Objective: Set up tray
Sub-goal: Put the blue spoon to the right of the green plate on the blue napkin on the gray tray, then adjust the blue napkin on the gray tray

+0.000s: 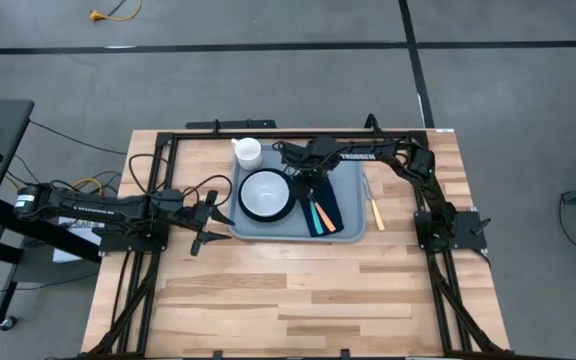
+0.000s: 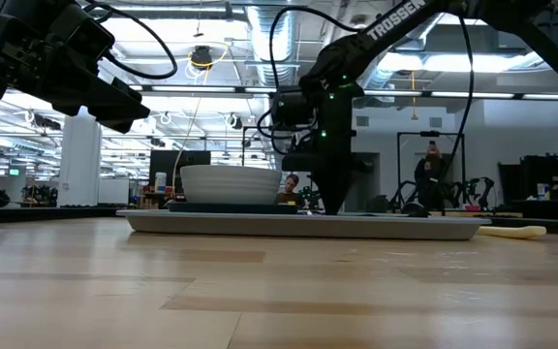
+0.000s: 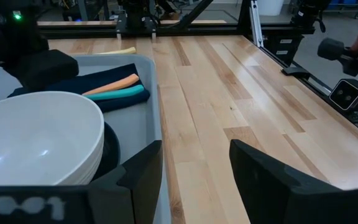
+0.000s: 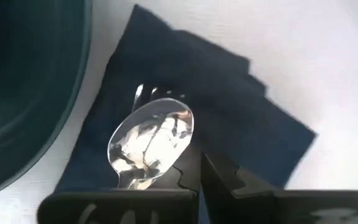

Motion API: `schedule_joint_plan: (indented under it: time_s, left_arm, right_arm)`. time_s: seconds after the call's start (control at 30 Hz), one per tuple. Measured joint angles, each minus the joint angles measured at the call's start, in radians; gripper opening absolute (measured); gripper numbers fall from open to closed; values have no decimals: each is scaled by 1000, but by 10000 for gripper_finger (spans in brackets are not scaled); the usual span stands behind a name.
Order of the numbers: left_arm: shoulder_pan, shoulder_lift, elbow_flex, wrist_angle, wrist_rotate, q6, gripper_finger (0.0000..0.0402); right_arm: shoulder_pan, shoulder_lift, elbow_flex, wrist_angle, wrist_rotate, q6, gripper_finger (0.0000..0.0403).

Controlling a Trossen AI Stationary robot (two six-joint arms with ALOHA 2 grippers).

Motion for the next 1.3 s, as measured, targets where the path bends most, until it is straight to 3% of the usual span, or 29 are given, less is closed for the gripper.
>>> schedule_joint_plan:
  time_s: [0.6,1.0,1.3]
  left_arm:
    - [0,0,0,0,0,0,176]
    - [0,0,0,0,0,0,176]
    - [0,0,0,0,0,0,176]
  right_arm:
    - [13,1,-3,74,-146,-35,0]
    - [-5,0,20,-6,50,-18,0]
    - [-29,0,-7,-63,42,-16,0]
